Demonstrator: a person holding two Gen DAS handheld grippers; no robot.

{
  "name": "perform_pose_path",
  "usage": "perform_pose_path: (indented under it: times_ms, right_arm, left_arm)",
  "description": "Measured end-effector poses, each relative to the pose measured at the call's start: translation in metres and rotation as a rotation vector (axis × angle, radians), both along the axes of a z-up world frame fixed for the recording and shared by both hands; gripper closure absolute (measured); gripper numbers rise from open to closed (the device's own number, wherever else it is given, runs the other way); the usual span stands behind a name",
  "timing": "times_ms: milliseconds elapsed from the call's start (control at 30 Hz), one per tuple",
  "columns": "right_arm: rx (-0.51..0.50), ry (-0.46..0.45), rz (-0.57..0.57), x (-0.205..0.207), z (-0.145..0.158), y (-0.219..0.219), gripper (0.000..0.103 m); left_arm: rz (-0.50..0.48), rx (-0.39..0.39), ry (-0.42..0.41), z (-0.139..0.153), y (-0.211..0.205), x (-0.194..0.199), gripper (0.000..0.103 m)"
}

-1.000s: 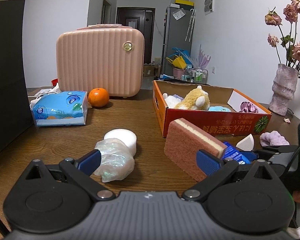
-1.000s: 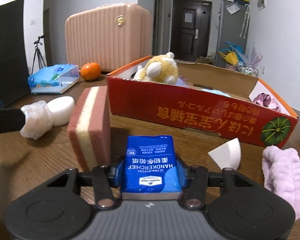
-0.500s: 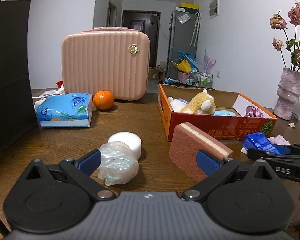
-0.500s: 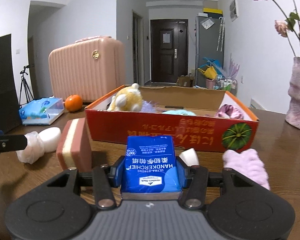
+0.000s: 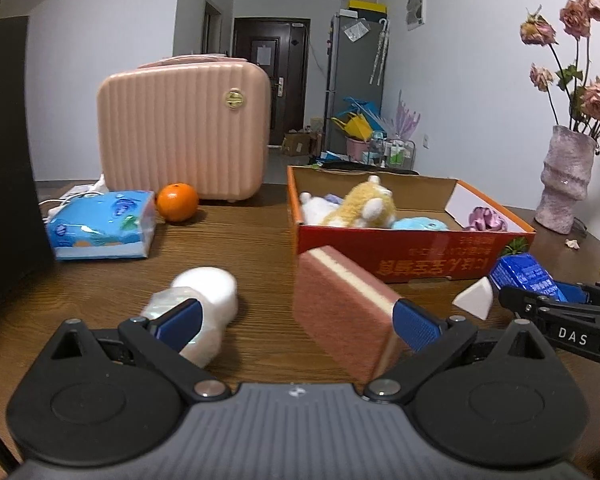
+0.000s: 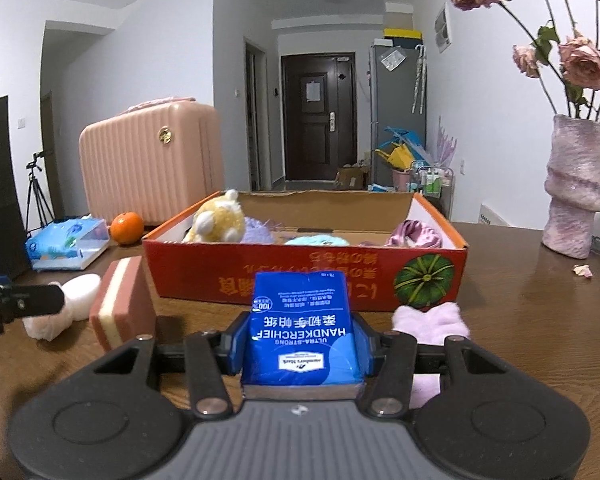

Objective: Organize soft objects
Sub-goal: 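Grasp the pink-and-cream sponge with the left tool while the right tool holds the pack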

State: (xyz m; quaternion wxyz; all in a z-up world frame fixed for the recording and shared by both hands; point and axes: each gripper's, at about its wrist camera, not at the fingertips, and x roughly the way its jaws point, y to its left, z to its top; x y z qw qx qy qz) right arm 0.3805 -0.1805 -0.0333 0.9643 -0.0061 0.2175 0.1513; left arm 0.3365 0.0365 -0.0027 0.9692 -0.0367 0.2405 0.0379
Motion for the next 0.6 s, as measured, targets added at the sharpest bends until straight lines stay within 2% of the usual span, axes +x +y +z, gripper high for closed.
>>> perform_pose_path:
  times_ms: [300, 600]
  right_arm:
    - [-0.004, -0.014, -0.027, 0.001, 0.000, -0.014, 0.053]
    - [-0.004, -0.011, -0.058, 0.006, -0.002, -0.023, 0.053]
  left_arm:
    - [0.014, 0.044, 0.020, -0.009, -0.042, 0.021, 0.000]
    - [0.076, 0.082, 0.077, -0.022, -0.060, 0.046, 0.000]
